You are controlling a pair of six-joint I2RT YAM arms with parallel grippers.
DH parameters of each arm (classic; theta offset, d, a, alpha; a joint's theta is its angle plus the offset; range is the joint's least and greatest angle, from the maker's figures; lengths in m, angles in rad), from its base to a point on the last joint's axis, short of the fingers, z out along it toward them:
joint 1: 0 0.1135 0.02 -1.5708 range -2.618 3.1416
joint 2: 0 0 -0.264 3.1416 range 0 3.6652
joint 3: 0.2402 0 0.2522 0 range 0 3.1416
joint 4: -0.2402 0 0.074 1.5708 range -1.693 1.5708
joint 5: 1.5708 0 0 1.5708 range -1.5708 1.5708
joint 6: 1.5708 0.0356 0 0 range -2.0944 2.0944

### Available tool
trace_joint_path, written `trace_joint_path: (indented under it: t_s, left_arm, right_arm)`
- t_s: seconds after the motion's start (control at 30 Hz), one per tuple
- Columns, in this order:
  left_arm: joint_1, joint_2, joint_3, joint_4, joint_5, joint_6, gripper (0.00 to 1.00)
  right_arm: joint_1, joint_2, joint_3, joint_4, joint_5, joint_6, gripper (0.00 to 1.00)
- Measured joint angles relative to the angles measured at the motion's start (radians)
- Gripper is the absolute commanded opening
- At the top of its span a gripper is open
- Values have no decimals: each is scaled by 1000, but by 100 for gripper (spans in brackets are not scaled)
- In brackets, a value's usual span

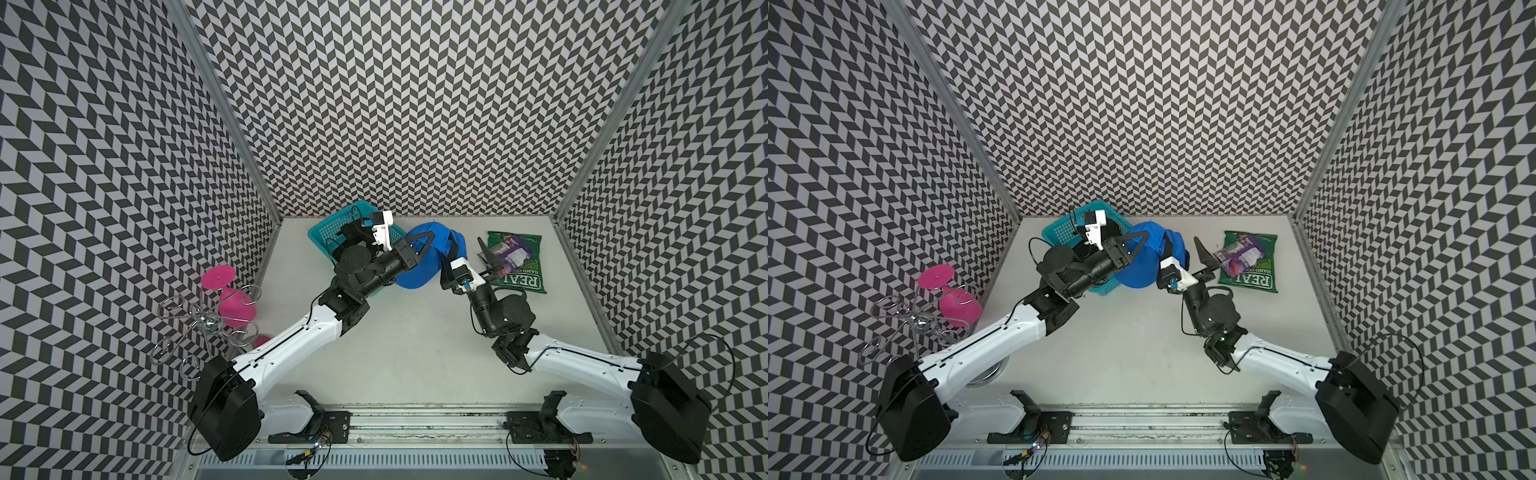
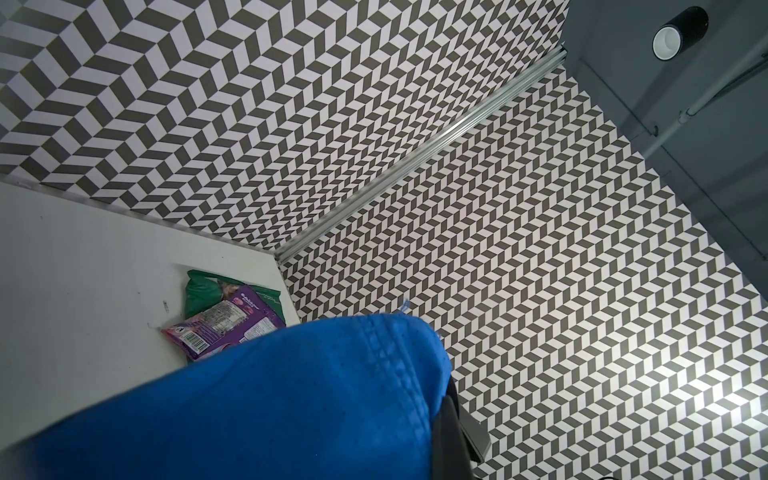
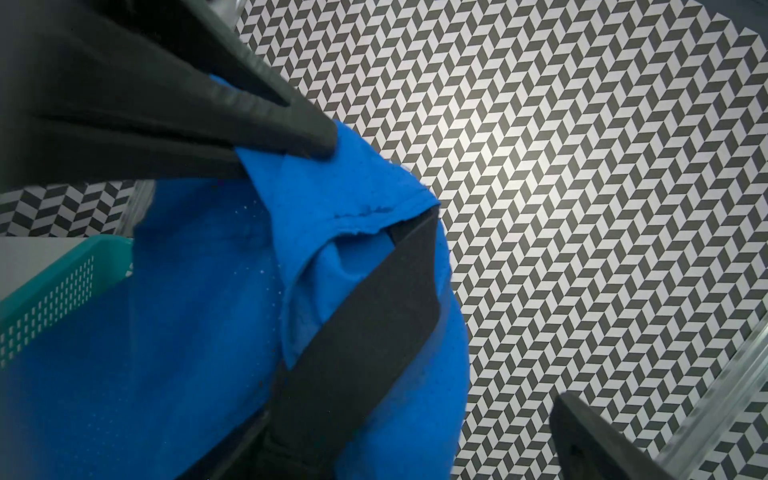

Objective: Turn the baseball cap inside out
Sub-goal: Turn over the baseball cap.

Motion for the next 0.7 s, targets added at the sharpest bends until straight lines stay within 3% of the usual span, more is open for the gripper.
trace_joint_path:
  t_s: [0.27, 0.33, 0.53, 0.7]
  left_arm:
    - [5, -8, 0, -16, 0, 14, 0]
    - [7, -13, 2, -31, 0, 25, 0]
    - [8, -11, 2, -65, 23, 33, 0]
    - [12, -11, 5, -80, 45, 49, 0]
  right_arm:
    - [0, 24, 3, 57, 83, -45, 100]
    - [0, 20, 24, 43, 84, -49, 95]
    - [1, 0, 132, -53, 35, -32, 61]
    - [1, 8, 202, -185, 6, 8, 9]
